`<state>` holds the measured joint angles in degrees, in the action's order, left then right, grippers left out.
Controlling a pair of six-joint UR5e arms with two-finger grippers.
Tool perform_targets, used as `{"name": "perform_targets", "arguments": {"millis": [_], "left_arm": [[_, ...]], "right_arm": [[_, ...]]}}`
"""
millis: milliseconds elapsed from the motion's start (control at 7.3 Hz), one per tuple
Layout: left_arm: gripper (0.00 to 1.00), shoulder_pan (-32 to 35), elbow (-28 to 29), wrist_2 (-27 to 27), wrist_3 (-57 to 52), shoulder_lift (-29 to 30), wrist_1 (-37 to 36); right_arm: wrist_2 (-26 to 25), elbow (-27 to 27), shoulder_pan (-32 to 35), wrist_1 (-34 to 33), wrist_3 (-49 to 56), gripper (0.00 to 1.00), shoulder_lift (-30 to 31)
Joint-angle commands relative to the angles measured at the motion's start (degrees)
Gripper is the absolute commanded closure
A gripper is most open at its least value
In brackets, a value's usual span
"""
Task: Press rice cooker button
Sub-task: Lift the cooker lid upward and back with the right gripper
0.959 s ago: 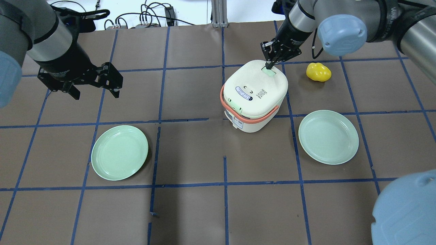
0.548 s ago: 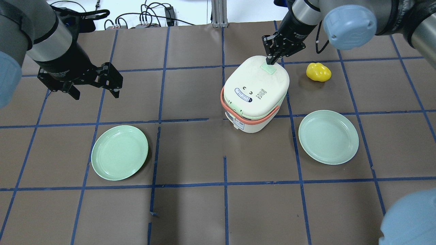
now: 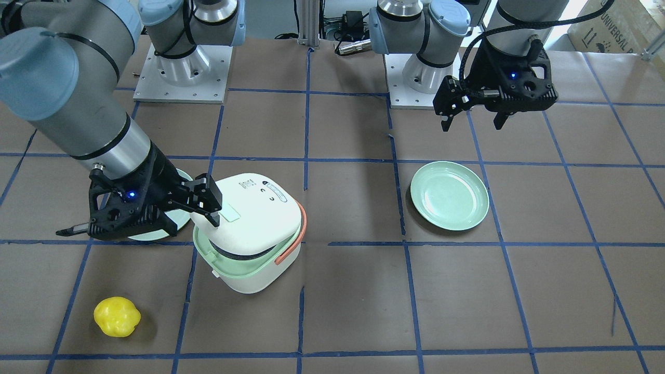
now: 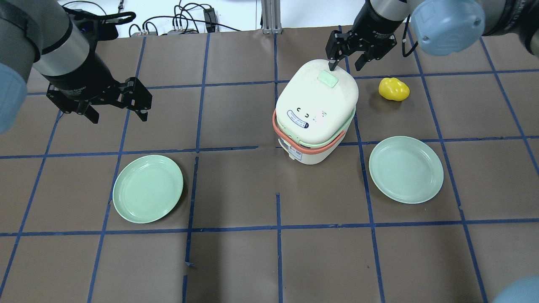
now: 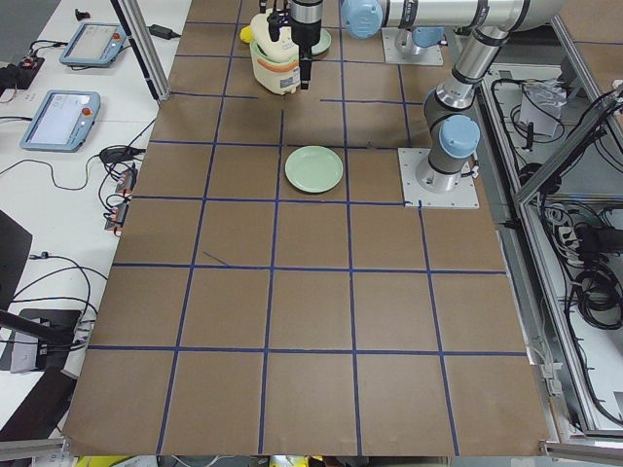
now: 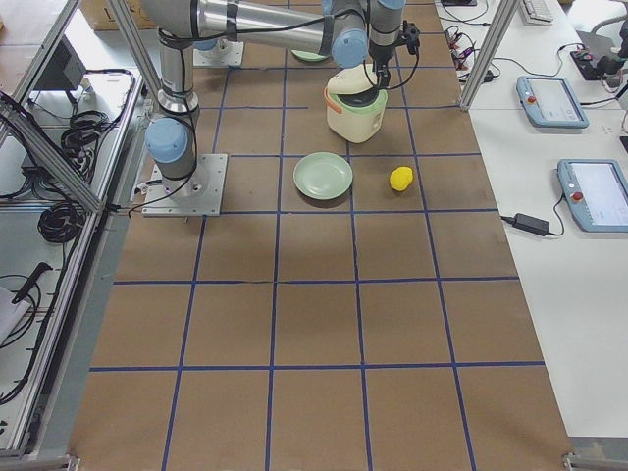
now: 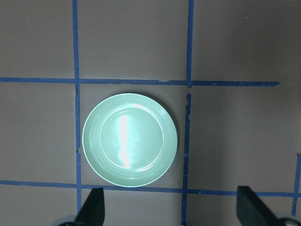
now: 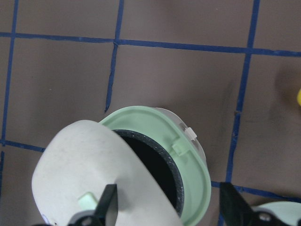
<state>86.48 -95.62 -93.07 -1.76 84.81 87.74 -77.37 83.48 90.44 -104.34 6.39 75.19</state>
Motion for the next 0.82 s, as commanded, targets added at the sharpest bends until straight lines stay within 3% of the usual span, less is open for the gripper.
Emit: {"name": "perform_targets", "arguments": {"millis": [0, 685], "left_arm": [[0.00, 0.0, 0.0, 0.0, 0.0, 0.0, 0.0], [0.00, 0.0, 0.0, 0.0, 0.0, 0.0, 0.0]], "right_arm": [[-6.3, -1.4, 0.0, 5.0, 0.2, 0.00, 3.7], [-11.0, -0.5, -1.9, 14.7, 0.2, 0.00, 12.1]]}}
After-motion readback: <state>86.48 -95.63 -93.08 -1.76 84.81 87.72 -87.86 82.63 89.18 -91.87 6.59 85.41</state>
